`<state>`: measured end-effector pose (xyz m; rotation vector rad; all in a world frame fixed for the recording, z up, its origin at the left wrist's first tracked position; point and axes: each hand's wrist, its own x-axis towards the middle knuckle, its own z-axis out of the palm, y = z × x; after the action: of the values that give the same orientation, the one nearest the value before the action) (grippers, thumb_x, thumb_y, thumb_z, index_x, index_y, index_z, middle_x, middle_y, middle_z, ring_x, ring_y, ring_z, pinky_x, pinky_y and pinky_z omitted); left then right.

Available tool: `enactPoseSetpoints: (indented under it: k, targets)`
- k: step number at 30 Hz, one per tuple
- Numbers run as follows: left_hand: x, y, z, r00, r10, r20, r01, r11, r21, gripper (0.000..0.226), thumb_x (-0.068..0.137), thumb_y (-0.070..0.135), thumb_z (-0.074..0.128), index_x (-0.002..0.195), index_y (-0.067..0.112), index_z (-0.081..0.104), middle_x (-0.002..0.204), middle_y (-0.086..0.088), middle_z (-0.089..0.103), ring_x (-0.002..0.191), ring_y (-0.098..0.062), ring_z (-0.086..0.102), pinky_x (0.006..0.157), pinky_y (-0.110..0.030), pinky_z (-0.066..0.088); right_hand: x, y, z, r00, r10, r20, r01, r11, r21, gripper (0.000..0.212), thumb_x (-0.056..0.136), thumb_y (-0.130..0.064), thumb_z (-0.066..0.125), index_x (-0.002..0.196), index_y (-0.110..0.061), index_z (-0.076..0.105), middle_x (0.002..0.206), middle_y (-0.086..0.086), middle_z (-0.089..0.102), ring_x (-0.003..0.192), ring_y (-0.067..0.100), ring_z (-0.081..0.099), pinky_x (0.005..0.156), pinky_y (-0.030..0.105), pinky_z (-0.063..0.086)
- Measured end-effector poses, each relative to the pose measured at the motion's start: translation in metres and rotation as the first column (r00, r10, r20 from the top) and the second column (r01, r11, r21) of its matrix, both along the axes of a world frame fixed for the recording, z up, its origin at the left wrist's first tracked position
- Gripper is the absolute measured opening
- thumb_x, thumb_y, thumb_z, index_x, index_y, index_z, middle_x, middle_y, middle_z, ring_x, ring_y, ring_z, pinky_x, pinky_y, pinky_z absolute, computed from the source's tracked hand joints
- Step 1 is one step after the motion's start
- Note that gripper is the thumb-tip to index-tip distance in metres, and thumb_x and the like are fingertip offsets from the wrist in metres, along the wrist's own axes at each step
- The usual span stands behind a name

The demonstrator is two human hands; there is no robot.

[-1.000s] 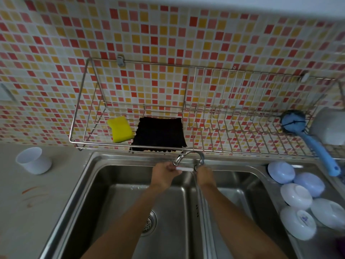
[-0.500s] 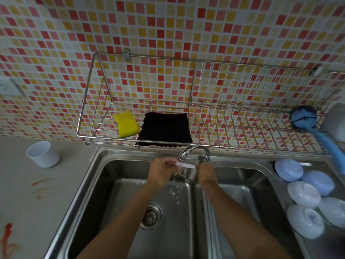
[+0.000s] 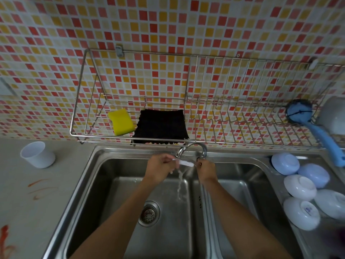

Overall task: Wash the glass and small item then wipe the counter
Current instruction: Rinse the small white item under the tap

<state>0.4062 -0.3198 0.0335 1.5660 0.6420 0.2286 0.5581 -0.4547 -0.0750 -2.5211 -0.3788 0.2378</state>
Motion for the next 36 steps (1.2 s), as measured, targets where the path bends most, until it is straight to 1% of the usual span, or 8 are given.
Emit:
enactPoseSetpoints:
  k: [3, 7, 11, 17, 26, 32, 34, 36]
  targets:
    - [0.013, -0.014, -0.001, 1.0, 0.017, -0.021, -0.019, 0.996, -0.088, 0.004, 0.085, 0.007, 0.07, 0.085, 0.005, 0.067, 0.082, -0.013, 0.073, 0.07, -0.02, 0.072, 0.071, -0.028, 0.059, 0.001, -0.001, 0.0, 1.0, 0.011, -0.023, -0.01, 1.0, 0.02, 0.022, 0.092, -0.006, 0.051, 0.097, -0.016, 0.071, 0.095, 0.013, 0.068, 0.088, 0.027, 0.065, 0.081, 0.031, 0.054]
    - [0.02, -0.02, -0.003, 0.998, 0.039, -0.039, -0.041, 0.997, -0.067, 0.003, 0.089, 0.011, 0.067, 0.086, 0.009, 0.066, 0.078, -0.012, 0.073, 0.07, -0.027, 0.072, 0.073, -0.037, 0.06, 0.0, -0.003, 0.0, 0.998, 0.004, -0.061, -0.001, 0.999, 0.05, 0.023, 0.094, -0.008, 0.048, 0.1, -0.015, 0.069, 0.096, 0.011, 0.067, 0.087, 0.025, 0.064, 0.08, 0.03, 0.051]
    - [0.007, -0.01, -0.004, 0.998, 0.068, 0.004, -0.067, 0.995, -0.08, 0.005, 0.087, 0.006, 0.068, 0.083, 0.006, 0.064, 0.077, -0.014, 0.073, 0.066, -0.022, 0.072, 0.066, -0.029, 0.059, -0.001, -0.004, -0.004, 0.998, -0.022, -0.053, 0.025, 0.998, 0.052, 0.017, 0.097, -0.016, 0.05, 0.092, -0.018, 0.067, 0.091, 0.01, 0.068, 0.08, 0.022, 0.064, 0.075, 0.03, 0.053]
    - [-0.017, 0.016, -0.003, 0.996, 0.086, -0.019, -0.088, 0.993, -0.079, 0.007, 0.088, 0.006, 0.065, 0.095, 0.006, 0.067, 0.09, -0.012, 0.074, 0.08, -0.024, 0.074, 0.077, -0.033, 0.059, -0.006, -0.002, -0.001, 0.999, -0.034, -0.035, 0.037, 0.996, 0.087, 0.018, 0.098, -0.015, 0.05, 0.097, -0.013, 0.067, 0.095, 0.012, 0.068, 0.083, 0.026, 0.065, 0.082, 0.038, 0.056]
    - [-0.016, 0.012, -0.002, 0.992, 0.119, -0.044, -0.124, 0.986, -0.109, 0.018, 0.093, 0.015, 0.061, 0.104, 0.002, 0.066, 0.089, -0.015, 0.073, 0.081, -0.025, 0.072, 0.069, -0.024, 0.059, -0.012, -0.004, 0.004, 0.999, -0.025, -0.031, 0.028, 0.996, 0.081, 0.02, 0.099, -0.015, 0.045, 0.099, -0.015, 0.065, 0.1, 0.015, 0.066, 0.085, 0.029, 0.063, 0.084, 0.041, 0.056]
    - [0.003, -0.008, -0.001, 0.999, -0.002, -0.037, -0.002, 0.993, -0.116, 0.014, 0.092, 0.01, 0.063, 0.102, 0.002, 0.066, 0.091, -0.011, 0.072, 0.079, -0.018, 0.07, 0.077, -0.027, 0.059, -0.013, -0.004, 0.005, 0.999, -0.027, -0.03, 0.029, 0.998, 0.047, 0.021, 0.1, -0.012, 0.045, 0.102, -0.012, 0.065, 0.102, 0.017, 0.067, 0.089, 0.031, 0.063, 0.077, 0.029, 0.048]
    - [0.003, -0.01, 0.0, 1.0, -0.009, -0.016, 0.007, 0.992, -0.125, 0.005, 0.09, 0.01, 0.065, 0.095, 0.008, 0.066, 0.093, -0.013, 0.071, 0.083, -0.022, 0.07, 0.081, -0.03, 0.058, -0.013, -0.006, 0.004, 0.999, -0.019, -0.04, 0.021, 0.999, 0.037, 0.021, 0.1, -0.012, 0.045, 0.105, -0.011, 0.065, 0.102, 0.016, 0.067, 0.09, 0.03, 0.064, 0.078, 0.03, 0.049]
    - [-0.003, -0.005, -0.002, 1.0, -0.022, 0.008, 0.023, 0.994, -0.108, 0.008, 0.087, 0.007, 0.067, 0.094, 0.011, 0.07, 0.093, -0.016, 0.071, 0.086, -0.027, 0.069, 0.083, -0.033, 0.056, -0.013, -0.007, 0.004, 0.999, -0.011, -0.034, 0.013, 0.999, 0.032, 0.021, 0.101, -0.013, 0.044, 0.107, -0.011, 0.064, 0.102, 0.015, 0.067, 0.089, 0.029, 0.063, 0.076, 0.03, 0.048]
